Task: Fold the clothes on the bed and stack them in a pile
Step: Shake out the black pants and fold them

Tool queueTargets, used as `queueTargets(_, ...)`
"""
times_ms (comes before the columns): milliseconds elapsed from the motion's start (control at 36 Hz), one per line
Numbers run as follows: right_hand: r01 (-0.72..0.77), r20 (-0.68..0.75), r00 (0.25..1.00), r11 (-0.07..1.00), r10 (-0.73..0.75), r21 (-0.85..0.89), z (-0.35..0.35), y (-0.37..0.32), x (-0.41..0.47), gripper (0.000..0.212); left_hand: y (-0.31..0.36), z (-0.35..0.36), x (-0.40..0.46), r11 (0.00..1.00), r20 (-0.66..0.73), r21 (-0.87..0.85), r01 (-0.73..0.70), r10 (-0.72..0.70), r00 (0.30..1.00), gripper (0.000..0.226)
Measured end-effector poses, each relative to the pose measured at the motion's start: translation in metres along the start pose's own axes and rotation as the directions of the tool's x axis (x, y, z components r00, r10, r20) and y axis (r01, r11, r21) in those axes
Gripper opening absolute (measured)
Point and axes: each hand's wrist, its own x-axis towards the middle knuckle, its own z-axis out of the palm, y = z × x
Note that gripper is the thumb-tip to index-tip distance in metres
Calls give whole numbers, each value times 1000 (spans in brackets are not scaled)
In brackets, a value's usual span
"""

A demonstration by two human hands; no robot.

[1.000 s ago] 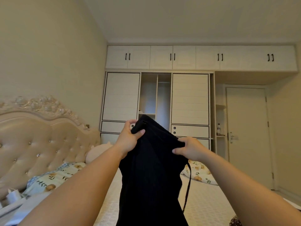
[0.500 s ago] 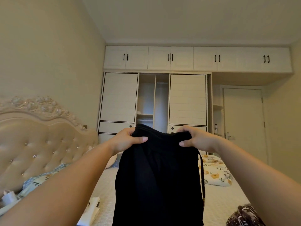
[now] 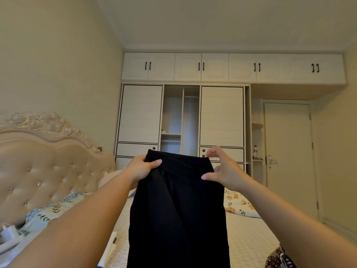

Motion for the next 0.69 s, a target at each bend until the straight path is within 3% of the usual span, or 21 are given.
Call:
queueTargets(139,148,-44,984,928,-173,-342,17,5,-3,45,-4,3,7,1000,-151,-3,21,-22,988,29)
queueTargets(361,129,30,991,878,-129,-460,23,15,0,14,-7,0,6,1000,-125,-6,14,-14,992,25)
queueTargets(583,341,227,940,688,-254,-640,22,11,0,20,-22,-7,1,996,-117,84,3,7,993,6)
queueTargets(694,327,278,941,729,-192,-601,25,8,3,21,-28,-6,-3,999,-94,40,6,-2,996,6)
